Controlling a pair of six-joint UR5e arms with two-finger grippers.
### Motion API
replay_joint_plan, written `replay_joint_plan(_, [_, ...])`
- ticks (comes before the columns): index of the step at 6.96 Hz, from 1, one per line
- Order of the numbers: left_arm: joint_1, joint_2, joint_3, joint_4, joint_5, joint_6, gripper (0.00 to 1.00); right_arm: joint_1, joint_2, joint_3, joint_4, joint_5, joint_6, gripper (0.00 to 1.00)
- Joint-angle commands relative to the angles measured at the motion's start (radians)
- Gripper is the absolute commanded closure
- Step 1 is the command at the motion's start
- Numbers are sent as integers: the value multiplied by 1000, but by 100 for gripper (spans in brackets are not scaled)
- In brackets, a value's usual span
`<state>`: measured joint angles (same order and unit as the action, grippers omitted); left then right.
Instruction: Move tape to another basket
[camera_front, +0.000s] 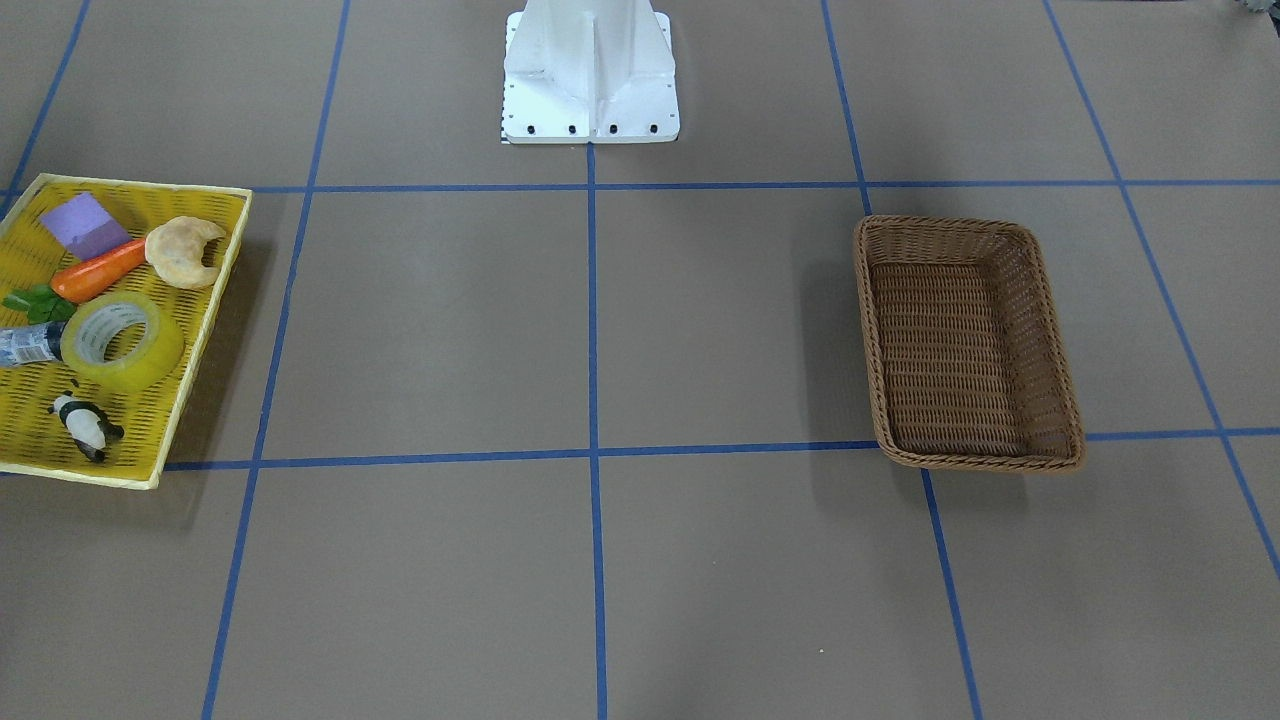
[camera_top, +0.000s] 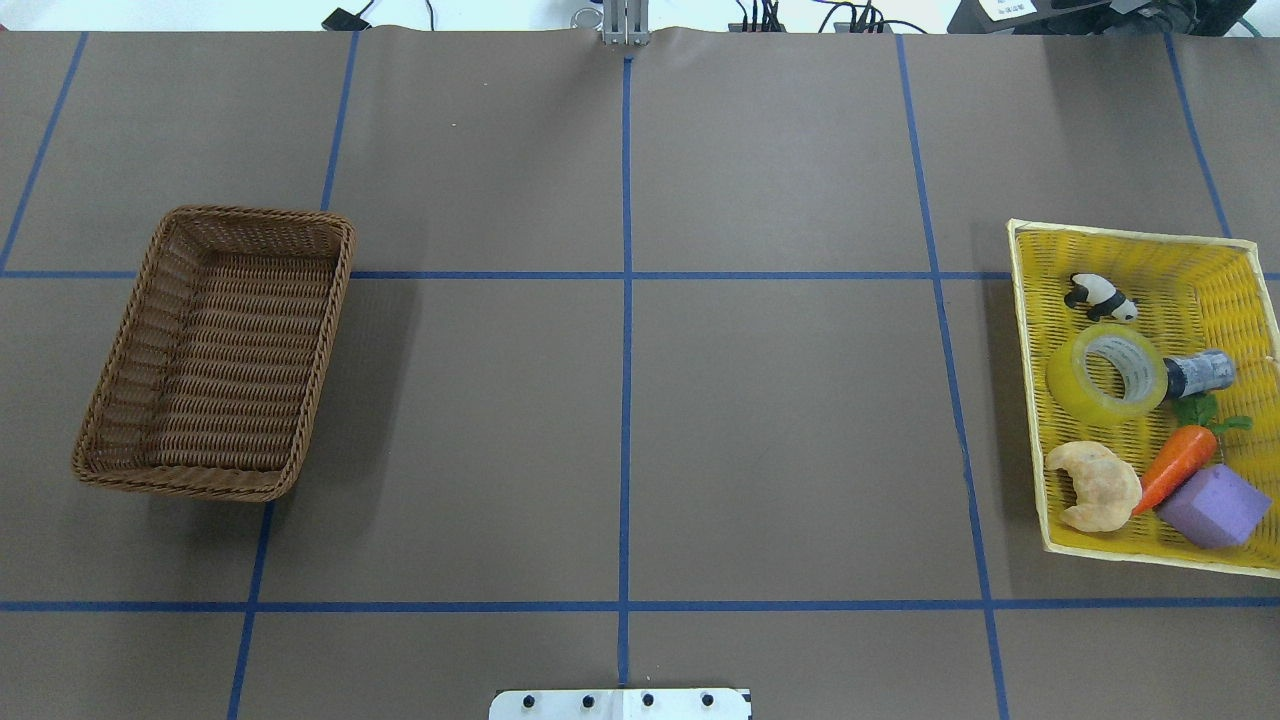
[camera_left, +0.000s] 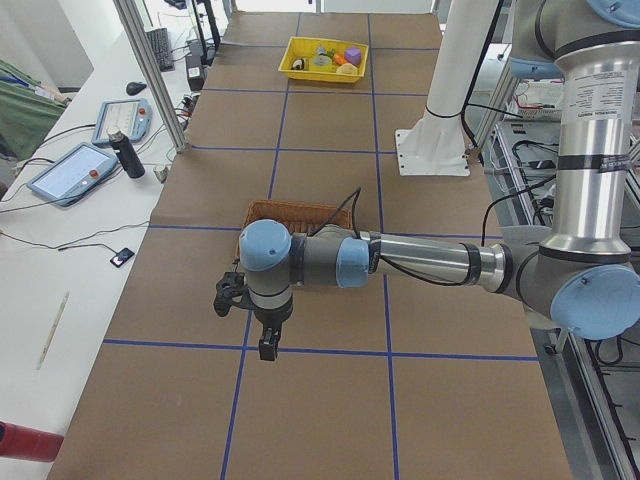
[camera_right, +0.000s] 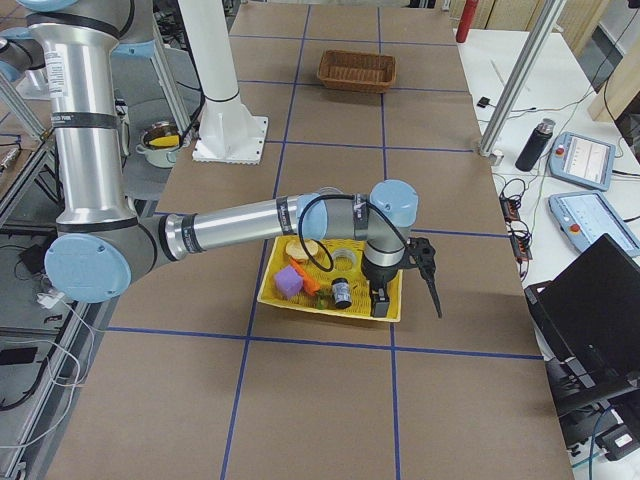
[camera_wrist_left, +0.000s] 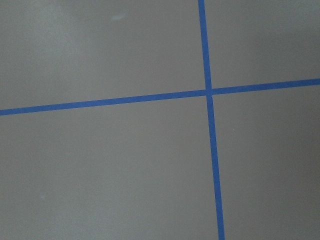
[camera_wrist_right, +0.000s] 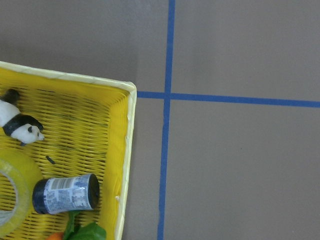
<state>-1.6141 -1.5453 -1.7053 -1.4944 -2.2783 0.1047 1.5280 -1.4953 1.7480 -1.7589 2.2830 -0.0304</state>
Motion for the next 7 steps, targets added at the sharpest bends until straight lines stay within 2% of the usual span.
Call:
replay_joint_plan(1, [0,-7,-17,-35,-6,-3,2,-70,27,-7,40,85,0,0])
replay_joint_plan(3, [6,-6,-7,-76,3,4,2,-211,1,-28,239,87,1,0])
replay_joint_plan(7, [36,-7,30,-76,0,-4,2,-327,4,-30,271,75,-31,1])
